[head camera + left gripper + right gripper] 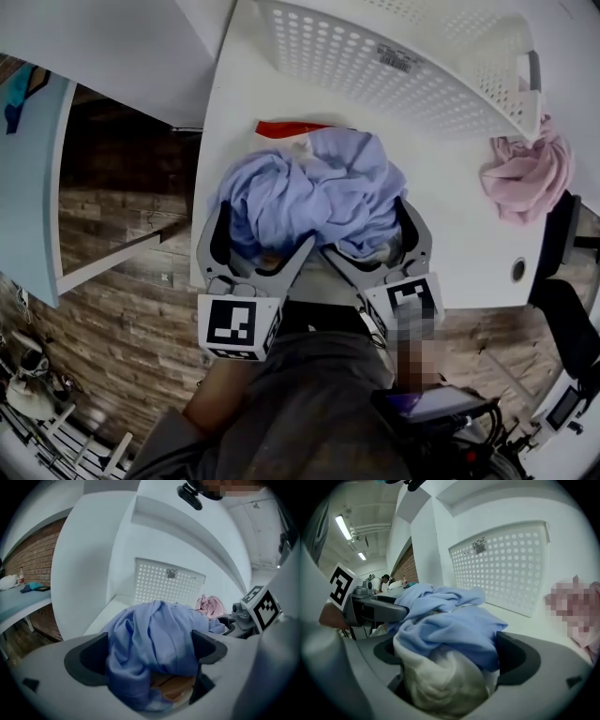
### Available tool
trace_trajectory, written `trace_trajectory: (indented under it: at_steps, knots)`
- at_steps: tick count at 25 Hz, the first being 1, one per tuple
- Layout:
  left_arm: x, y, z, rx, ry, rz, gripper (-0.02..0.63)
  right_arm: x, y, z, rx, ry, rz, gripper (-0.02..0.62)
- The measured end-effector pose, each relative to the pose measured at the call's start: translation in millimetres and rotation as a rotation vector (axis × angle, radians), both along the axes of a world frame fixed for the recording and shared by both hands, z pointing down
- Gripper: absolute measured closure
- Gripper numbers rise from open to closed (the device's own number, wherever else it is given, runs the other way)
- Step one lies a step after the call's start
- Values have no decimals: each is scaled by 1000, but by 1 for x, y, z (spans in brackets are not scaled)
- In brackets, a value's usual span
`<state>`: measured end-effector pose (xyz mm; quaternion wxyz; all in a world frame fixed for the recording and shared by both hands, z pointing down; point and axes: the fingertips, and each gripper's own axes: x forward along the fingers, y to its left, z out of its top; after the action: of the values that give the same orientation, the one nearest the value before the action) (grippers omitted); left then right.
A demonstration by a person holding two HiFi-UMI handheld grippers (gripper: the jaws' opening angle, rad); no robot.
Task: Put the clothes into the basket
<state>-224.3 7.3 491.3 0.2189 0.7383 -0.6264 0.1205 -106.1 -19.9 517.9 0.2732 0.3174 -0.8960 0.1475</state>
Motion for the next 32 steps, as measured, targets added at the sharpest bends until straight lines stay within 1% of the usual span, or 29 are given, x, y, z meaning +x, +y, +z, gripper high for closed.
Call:
trace_trajectory:
  at_steps: [4,5,6,8,9,13,14,16,17,19,20,23,26,29,32]
  knots:
    - [6,-1,5,-44,-57,46,61,-7,3,1,-6,35,-34,26]
    - [8,-2,6,-53,-65,58,63,-10,5,1,-9,39,-50,46]
    - [9,-3,8,-63,-71,68,65,-14,6,1,-14,43,-66,86]
    - [12,-4,9,-77,-74,86,104,-19,8,1,-22,47,-88,151]
    - [15,-4,9,-81,-70,95,143,-21,9,1,-24,47,-95,174]
    - [24,-4,9,-91,-57,120,335,-28,12,-1,-38,35,-113,269]
    - [26,-5,9,-94,-45,119,397,-30,12,-2,-38,30,-115,295]
    - [30,-5,7,-94,-13,116,472,-32,13,-3,-26,24,-117,355]
    - [33,-6,6,-92,-1,117,489,-33,13,-4,-15,23,-119,375]
    - [37,-6,5,-85,0,122,502,-34,14,-6,6,19,-124,405]
    - [39,-5,3,-77,-15,125,506,-35,15,-7,13,12,-124,414]
    - [45,-5,-5,-44,-67,133,511,-37,13,-12,23,-25,-102,428]
    - [48,-5,-15,-14,-74,132,512,-37,11,-24,47,-61,-89,433]
    - [51,-7,-38,38,-103,135,514,-35,9,-46,87,-103,-75,436]
    - [56,-7,-68,88,-129,145,514,-31,8,-76,134,-123,-57,436]
